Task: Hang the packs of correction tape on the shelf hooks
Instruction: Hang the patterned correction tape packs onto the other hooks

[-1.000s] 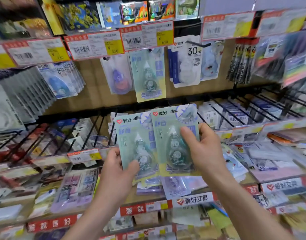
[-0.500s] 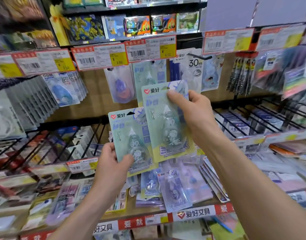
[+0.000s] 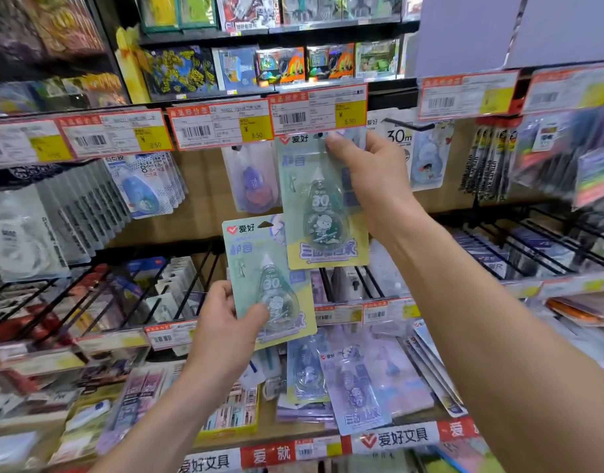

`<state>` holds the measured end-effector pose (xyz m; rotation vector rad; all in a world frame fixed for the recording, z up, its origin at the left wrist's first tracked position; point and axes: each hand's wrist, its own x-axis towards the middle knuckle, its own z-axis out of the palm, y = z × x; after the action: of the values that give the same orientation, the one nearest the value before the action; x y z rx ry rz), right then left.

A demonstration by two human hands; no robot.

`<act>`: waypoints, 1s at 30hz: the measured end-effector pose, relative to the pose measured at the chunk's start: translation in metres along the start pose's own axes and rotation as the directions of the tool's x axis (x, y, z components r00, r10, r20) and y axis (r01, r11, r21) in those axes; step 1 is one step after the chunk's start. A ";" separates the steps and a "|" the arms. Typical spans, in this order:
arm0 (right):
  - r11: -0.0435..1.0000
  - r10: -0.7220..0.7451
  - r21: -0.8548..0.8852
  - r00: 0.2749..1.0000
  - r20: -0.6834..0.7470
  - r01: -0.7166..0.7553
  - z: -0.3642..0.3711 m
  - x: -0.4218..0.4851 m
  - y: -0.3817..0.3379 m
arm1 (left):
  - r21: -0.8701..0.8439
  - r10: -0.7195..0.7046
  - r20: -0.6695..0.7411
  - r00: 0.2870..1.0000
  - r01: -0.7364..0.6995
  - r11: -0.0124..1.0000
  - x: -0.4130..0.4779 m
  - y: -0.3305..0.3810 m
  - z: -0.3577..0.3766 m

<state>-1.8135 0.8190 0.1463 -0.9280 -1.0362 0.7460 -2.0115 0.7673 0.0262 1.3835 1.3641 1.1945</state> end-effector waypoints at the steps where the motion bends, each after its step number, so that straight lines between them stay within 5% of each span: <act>1: 0.999 0.001 -0.034 1.000 -0.010 -0.001 0.000 0.003 0.002 | 0.000 0.006 0.000 1.000 -0.006 1.000 0.000 0.000 -0.001; 16: 0.899 -0.146 -0.435 0.975 -0.169 0.059 0.015 0.069 0.037 | -0.045 -0.011 -0.058 0.998 0.008 0.999 0.006 -0.015 -0.012; 24: 0.913 -0.105 -0.408 0.965 -0.240 -0.002 -0.009 0.040 0.056 | -0.077 0.041 0.004 0.999 -0.041 0.996 0.011 -0.003 0.008; 27: 0.959 -0.079 -0.280 0.990 -0.114 0.045 -0.015 0.004 0.068 | -0.085 0.075 0.045 0.996 -0.071 0.994 0.014 0.003 0.019; 30: 0.994 0.080 -0.088 0.988 0.134 -0.068 -0.016 -0.019 0.077 | -0.060 0.111 0.069 0.991 -0.107 0.992 0.018 0.006 0.030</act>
<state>-1.8113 0.8309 0.0665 -1.0020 -1.1664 0.8431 -1.9819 0.7862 0.0274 1.4629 1.2092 1.2324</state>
